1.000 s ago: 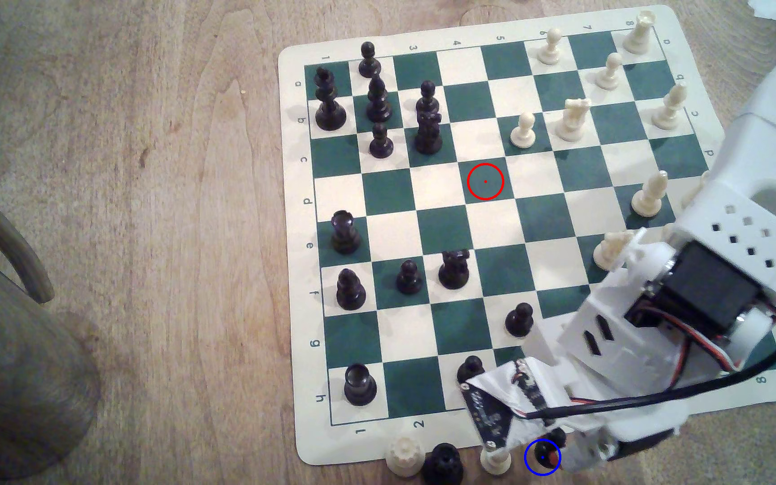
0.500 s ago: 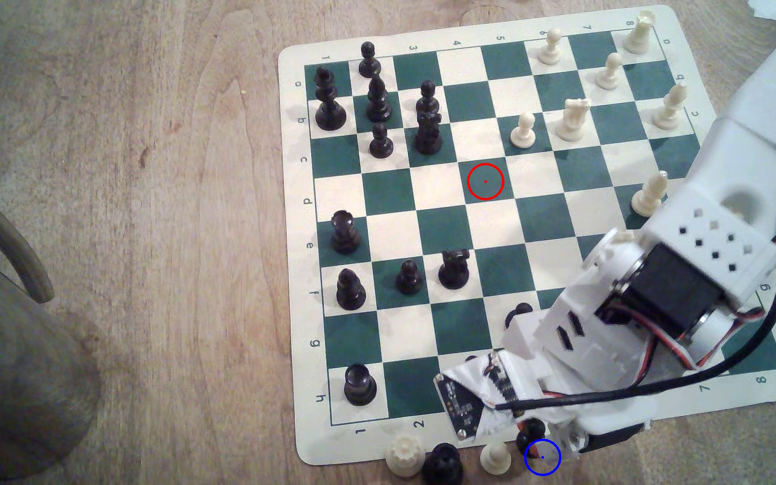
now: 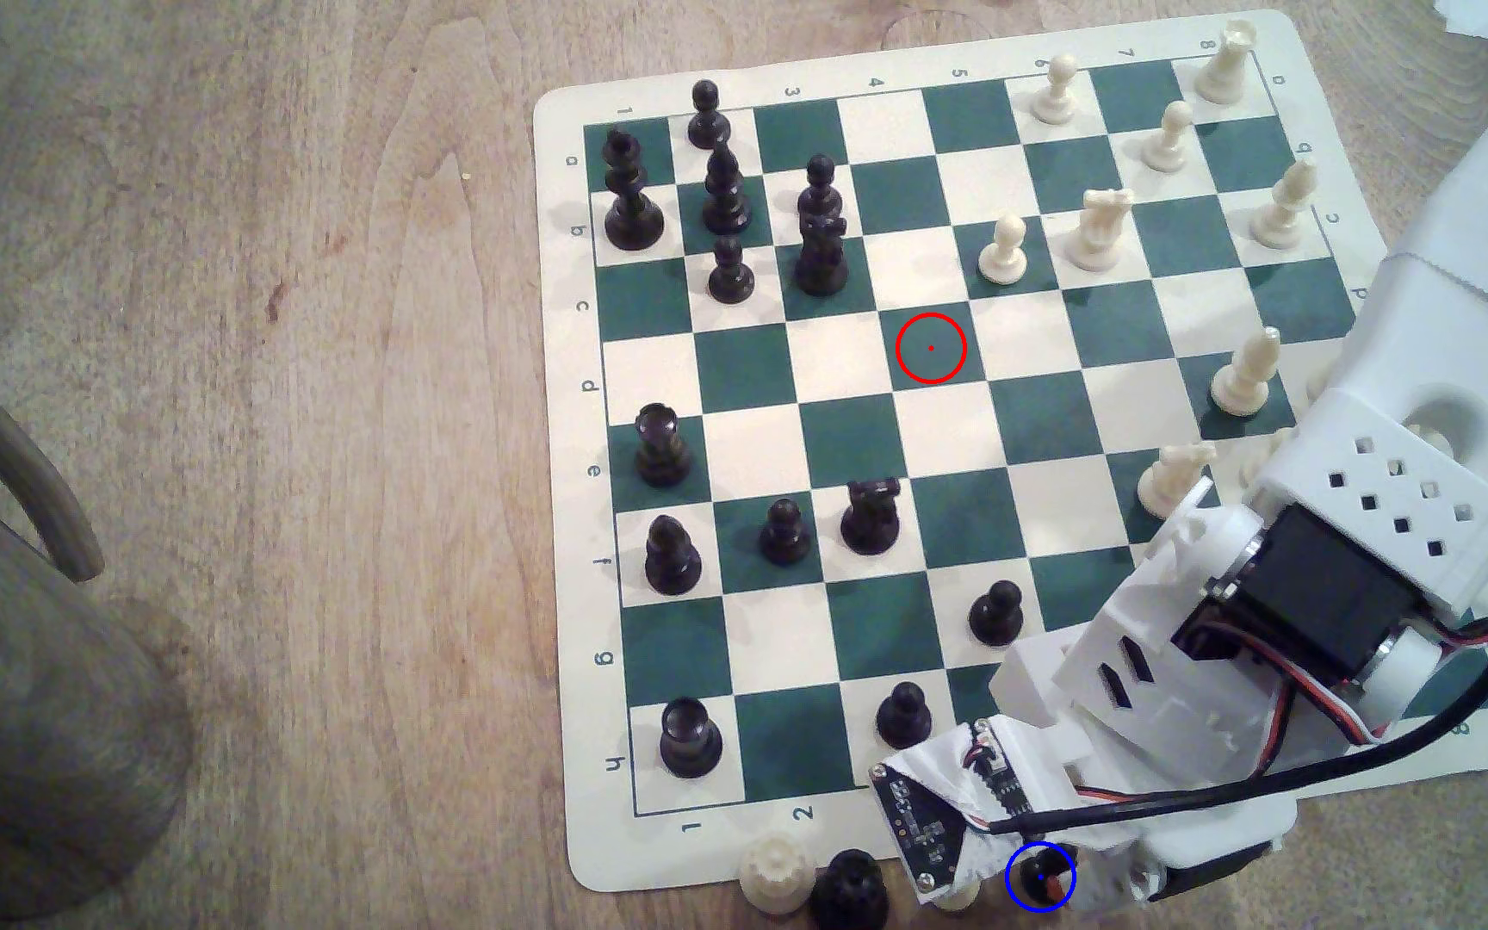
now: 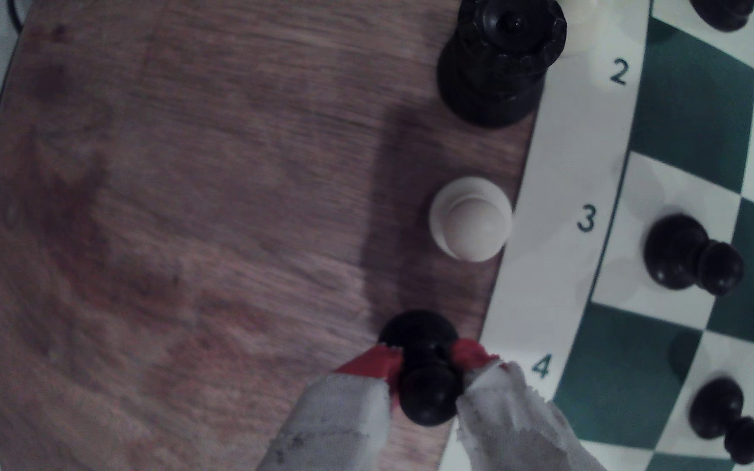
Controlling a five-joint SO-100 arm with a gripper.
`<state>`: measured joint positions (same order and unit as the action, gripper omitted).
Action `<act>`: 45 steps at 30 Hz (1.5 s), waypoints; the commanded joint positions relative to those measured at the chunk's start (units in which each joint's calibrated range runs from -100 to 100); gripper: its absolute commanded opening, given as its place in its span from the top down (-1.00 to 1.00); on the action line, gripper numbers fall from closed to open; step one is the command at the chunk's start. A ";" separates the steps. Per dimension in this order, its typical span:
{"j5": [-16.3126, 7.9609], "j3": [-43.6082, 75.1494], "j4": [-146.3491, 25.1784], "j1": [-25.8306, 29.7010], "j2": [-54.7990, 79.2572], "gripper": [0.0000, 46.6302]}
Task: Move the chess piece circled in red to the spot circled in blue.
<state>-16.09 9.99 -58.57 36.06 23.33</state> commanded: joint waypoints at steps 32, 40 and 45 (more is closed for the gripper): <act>0.39 -6.81 0.09 -5.83 -20.11 -0.25; 1.61 -17.96 -0.16 -13.73 -38.45 -0.27; 2.88 -26.67 0.01 -21.01 -50.41 -0.12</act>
<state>-14.04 -12.70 -58.57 20.72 -13.11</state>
